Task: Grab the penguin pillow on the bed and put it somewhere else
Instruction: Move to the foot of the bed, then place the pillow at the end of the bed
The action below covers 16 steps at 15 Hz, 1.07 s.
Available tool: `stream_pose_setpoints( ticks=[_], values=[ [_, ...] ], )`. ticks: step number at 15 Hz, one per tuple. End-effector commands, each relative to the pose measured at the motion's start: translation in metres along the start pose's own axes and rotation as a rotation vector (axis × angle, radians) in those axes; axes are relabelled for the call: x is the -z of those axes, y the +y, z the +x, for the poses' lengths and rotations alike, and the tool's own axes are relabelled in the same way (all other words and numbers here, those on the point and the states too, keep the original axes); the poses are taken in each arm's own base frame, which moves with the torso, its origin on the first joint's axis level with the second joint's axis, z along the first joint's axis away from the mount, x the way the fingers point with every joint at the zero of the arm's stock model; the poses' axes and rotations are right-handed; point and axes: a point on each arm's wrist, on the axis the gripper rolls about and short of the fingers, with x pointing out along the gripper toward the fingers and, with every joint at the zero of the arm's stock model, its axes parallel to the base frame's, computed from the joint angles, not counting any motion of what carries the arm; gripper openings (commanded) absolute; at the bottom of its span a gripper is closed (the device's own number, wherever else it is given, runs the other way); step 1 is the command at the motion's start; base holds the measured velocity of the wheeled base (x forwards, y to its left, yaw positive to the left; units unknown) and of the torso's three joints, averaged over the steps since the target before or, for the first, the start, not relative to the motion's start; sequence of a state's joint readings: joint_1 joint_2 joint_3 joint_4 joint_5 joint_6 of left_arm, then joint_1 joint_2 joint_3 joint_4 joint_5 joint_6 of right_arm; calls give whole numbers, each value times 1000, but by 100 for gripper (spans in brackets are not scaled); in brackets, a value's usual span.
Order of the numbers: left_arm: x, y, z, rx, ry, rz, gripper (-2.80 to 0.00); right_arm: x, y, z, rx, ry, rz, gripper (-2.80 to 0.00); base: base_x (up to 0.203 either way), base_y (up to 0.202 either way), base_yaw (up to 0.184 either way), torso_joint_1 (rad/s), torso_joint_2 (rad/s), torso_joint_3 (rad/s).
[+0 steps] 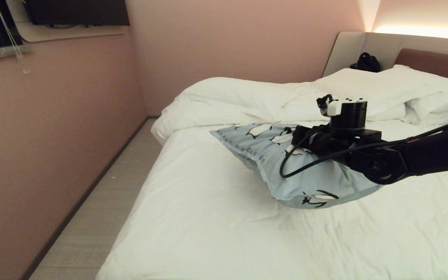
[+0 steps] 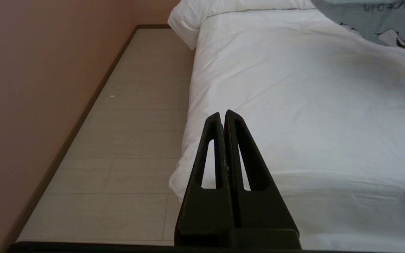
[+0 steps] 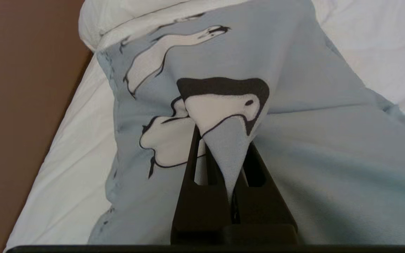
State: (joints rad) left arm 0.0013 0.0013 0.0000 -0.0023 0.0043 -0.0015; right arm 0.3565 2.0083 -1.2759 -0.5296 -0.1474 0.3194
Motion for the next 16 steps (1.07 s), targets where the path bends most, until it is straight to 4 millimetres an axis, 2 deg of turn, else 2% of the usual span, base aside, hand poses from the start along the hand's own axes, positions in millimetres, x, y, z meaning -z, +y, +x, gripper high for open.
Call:
stream_pose_setpoints(
  ticks=[1,4,11,13,16],
  values=[
    [0,0,0,-1,0,0,-280,4,0,8,48,-10,1,-280,0,0,0,0,0,0],
    [0,0,0,-1,0,0,-280,4,4,10,59,-18,0,-280,0,0,0,0,0,0],
    [0,0,0,-1,0,0,-280,18,12,26,137,-33,-7,-280,0,0,0,0,0,0],
    [0,0,0,-1,0,0,-280,26,14,34,176,-37,-12,-280,0,0,0,0,0,0],
    [0,0,0,-1,0,0,-280,38,21,35,167,-9,-29,-280,0,0,0,0,0,0]
  ],
)
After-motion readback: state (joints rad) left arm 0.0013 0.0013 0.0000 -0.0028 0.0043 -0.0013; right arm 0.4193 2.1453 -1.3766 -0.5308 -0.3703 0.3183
